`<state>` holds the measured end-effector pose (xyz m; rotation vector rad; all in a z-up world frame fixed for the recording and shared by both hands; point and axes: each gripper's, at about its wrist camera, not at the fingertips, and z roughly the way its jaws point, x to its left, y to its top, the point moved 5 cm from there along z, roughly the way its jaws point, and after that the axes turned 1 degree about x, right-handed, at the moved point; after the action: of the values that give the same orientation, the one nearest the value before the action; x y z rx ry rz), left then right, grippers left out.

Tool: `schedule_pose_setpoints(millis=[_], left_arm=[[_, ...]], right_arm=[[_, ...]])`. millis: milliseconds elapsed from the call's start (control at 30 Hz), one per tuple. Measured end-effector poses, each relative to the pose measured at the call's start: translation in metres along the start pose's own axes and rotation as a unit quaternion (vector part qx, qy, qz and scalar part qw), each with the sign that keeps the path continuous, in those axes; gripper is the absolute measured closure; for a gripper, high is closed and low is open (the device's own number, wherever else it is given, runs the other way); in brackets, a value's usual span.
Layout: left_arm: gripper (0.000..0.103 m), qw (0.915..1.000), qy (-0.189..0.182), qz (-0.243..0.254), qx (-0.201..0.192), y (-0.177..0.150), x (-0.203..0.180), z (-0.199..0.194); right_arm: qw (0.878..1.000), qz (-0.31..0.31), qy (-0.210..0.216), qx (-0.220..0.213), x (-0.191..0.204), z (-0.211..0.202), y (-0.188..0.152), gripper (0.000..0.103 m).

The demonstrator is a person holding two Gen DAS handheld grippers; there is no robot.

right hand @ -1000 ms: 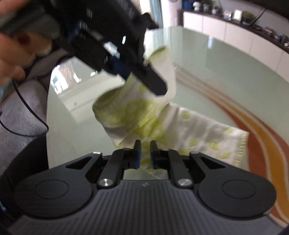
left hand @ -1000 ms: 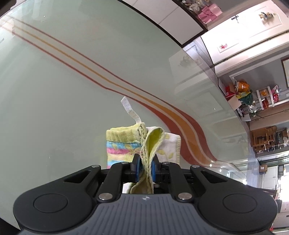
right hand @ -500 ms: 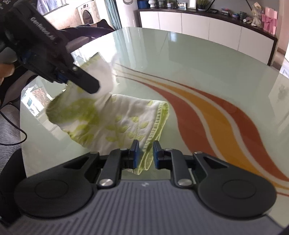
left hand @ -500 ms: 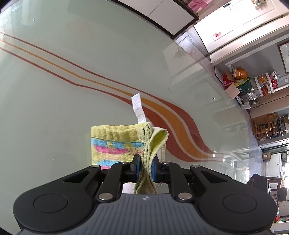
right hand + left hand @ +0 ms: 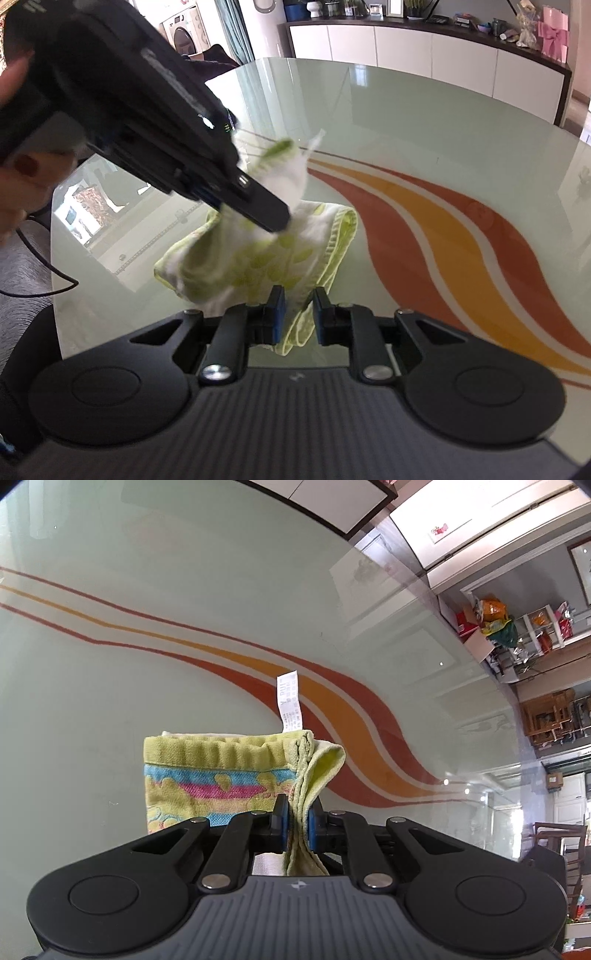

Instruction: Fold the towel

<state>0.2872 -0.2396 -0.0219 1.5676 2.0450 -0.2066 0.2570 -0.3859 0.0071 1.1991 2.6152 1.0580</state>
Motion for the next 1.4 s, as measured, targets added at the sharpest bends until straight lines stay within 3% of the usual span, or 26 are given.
schedule_pose_setpoints(millis=[300,567,800,933,1067,1233,1400], left_arm=[[0.09,0.9999,0.01,-0.002,0.01,-0.003,0.001,0.015],[0.081,0.9998,0.013,0.007,0.013,-0.002,-0.004,0.018],[0.057,0.9996,-0.012,0.025,-0.011,0.0,-0.018,-0.004],[0.05,0.9982,-0.034,0.03,-0.038,0.002,-0.021,-0.024],[0.039,0.9959,-0.029,0.047,-0.072,0.005,-0.016,-0.049],[0.038,0.9925,0.012,0.078,-0.093,0.001,0.007,-0.069],[0.038,0.9905,-0.002,0.113,-0.078,-0.013,0.013,-0.061]], right_arm=[[1.0,0.0,-0.002,0.0,0.002,0.002,-0.003,0.081],[1.0,0.0,-0.012,-0.006,0.002,-0.008,-0.001,0.078],[1.0,-0.003,-0.024,-0.009,0.004,-0.003,-0.008,0.078],[0.999,-0.007,-0.031,-0.01,0.006,0.001,-0.008,0.078],[0.998,-0.001,-0.049,-0.03,0.0,-0.018,-0.006,0.078],[0.997,-0.015,-0.03,-0.065,0.012,-0.038,0.012,0.078],[0.995,-0.074,-0.017,-0.065,0.035,-0.023,0.025,0.078]])
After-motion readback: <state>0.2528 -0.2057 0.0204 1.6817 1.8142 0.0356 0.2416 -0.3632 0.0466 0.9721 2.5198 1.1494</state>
